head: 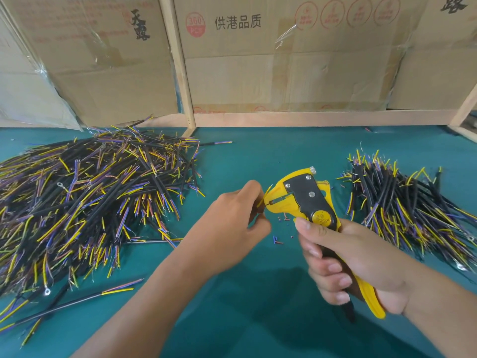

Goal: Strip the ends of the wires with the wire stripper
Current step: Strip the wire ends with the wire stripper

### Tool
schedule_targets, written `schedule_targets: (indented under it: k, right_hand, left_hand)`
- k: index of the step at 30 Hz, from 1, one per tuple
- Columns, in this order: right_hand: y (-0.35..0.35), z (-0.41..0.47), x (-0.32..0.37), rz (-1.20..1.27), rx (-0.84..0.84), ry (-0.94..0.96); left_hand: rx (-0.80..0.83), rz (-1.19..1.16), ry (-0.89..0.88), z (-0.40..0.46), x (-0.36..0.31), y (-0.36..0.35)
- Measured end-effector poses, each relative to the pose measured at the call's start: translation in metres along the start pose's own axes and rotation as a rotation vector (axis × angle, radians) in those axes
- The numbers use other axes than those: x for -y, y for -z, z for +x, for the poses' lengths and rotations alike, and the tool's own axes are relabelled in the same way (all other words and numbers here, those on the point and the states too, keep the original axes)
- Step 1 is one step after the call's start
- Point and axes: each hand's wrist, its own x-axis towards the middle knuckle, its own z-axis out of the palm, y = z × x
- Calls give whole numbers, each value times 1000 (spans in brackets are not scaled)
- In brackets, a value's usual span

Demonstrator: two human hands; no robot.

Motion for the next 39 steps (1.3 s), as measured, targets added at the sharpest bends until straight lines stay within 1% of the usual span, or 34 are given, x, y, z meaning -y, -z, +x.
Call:
schedule_targets:
  k: [4, 6, 9, 14, 16, 19, 21, 28, 33, 36, 38, 39]
  right_hand:
    - [22, 8, -1, 147, 61, 85]
    - [33, 20, -7, 194, 52, 113]
    - [44, 39, -23, 221, 25, 57]
    - [53, 48, -37, 227, 71, 16]
    - [49, 48, -34, 218, 49, 6]
    - [36, 45, -25, 237, -61, -43]
    - [29, 43, -20, 251, -106, -60]
    - [23, 40, -16, 247, -143, -55]
    - [26, 43, -19, 304, -120, -73]
    - [30, 47, -26, 391, -70, -114]
    - [31, 48, -32, 448, -33, -150]
    - [32, 49, -33, 466, -23, -160]
  left_hand:
    - [-36, 26, 39, 3, 11, 6]
    - [-62, 15, 56, 4, 14, 7]
    - [-68, -15, 51, 4, 14, 6]
    - [-49, -34, 50, 4, 15, 7]
    - [-49, -71, 57, 4, 15, 6]
    - [-56, -115, 41, 3, 13, 6]
    - [-60, -112, 33, 3, 12, 6]
    - [-71, -87, 30, 3, 15, 4]
    - [-74, -114, 61, 5, 19, 4]
    - [-108, -172, 89, 5, 19, 3]
    - [-134, -322, 155, 7, 16, 0]
    - [-158, -422, 225, 9, 15, -2]
